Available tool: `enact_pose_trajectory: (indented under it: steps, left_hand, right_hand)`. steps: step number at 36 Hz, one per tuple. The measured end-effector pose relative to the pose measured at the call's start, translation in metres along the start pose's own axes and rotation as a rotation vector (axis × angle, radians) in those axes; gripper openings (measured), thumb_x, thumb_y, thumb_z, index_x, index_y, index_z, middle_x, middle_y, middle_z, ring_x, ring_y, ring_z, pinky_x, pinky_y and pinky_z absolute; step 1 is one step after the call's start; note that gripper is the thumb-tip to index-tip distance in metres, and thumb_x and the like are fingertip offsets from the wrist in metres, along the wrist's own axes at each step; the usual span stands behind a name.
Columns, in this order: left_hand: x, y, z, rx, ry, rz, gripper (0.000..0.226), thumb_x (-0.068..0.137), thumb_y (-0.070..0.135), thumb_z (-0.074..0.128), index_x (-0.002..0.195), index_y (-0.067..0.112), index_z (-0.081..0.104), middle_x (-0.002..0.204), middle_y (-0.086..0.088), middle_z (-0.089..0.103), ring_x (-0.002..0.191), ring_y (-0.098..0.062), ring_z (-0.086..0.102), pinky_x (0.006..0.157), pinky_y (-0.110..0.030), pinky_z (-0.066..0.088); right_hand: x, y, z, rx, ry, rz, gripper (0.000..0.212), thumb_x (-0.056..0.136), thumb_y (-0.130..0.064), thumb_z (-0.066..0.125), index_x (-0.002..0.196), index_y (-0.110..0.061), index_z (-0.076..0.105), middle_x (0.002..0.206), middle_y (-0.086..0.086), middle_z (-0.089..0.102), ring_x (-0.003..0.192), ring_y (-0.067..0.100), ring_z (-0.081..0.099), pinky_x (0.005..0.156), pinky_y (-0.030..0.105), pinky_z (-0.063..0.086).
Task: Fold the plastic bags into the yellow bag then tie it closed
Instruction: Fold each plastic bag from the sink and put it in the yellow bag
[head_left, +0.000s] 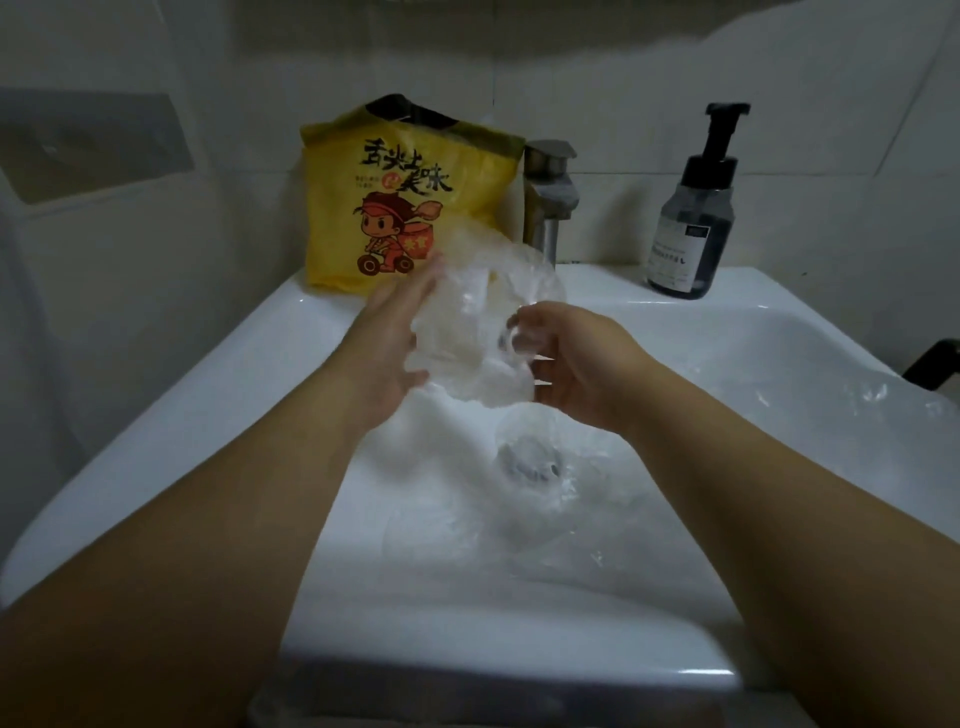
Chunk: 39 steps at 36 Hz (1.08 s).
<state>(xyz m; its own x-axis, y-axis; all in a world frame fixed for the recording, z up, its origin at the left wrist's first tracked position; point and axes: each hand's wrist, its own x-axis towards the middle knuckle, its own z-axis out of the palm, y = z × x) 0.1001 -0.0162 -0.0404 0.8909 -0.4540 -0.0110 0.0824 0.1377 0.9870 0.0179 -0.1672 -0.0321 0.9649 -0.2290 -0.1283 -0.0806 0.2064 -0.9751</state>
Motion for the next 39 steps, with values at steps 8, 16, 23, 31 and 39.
enact_pose_trajectory:
  steps: [8,16,23,31,39]
  left_hand:
    - [0.001,-0.008,0.003,0.145,-0.010,0.018,0.027,0.085,0.003,0.062,0.112,0.007,0.065,0.095,-0.009,0.064,0.083,-0.024,0.058,0.064,-0.027,0.043]
    - [0.004,-0.007,-0.007,0.402,0.032,0.019,0.035,0.084,-0.003,0.067,0.112,0.018,0.064,0.086,0.003,0.055,0.067,-0.008,0.056,0.052,-0.014,0.042]
    - [-0.005,-0.008,-0.002,0.538,-0.078,-0.019,0.076,0.063,0.023,0.086,0.130,0.021,0.049,0.111,0.009,0.065,0.093,-0.002,0.060,0.067,-0.014,0.047]
    - [-0.012,0.015,0.004,0.098,-0.150,0.001,0.054,0.070,0.066,0.068,0.112,0.032,0.064,0.109,0.005,0.071,0.094,-0.014,0.071,0.081,-0.033,0.057]
    - [-0.002,0.008,0.001,0.101,0.029,0.031,0.004,0.091,0.019,0.065,0.091,0.015,0.068,0.070,0.005,0.068,0.063,-0.008,0.065,0.052,-0.017,0.051]
  right_hand:
    - [0.009,-0.003,-0.003,0.150,0.026,0.013,0.012,0.094,-0.008,0.051,0.085,-0.006,0.058,0.057,0.001,0.059,0.051,0.013,0.058,0.065,0.031,0.050]
    - [0.015,-0.011,-0.017,0.602,0.070,-0.015,0.020,0.090,0.002,0.040,0.077,-0.004,0.054,0.060,0.006,0.051,0.060,0.018,0.052,0.073,0.033,0.053]
    - [0.013,-0.011,-0.016,0.576,0.041,-0.055,0.025,0.092,-0.009,0.039,0.105,-0.004,0.060,0.106,0.017,0.066,0.100,0.031,0.063,0.097,0.044,0.048]
    - [0.014,-0.012,-0.008,0.457,0.024,-0.068,0.022,0.090,-0.009,0.038,0.088,-0.005,0.059,0.074,0.009,0.059,0.069,0.024,0.058,0.071,0.033,0.054]
    - [0.014,-0.009,-0.004,0.039,0.263,0.033,0.054,0.094,-0.053,0.046,0.134,-0.017,0.044,0.114,0.007,0.057,0.093,0.025,0.054,0.092,0.044,0.047]
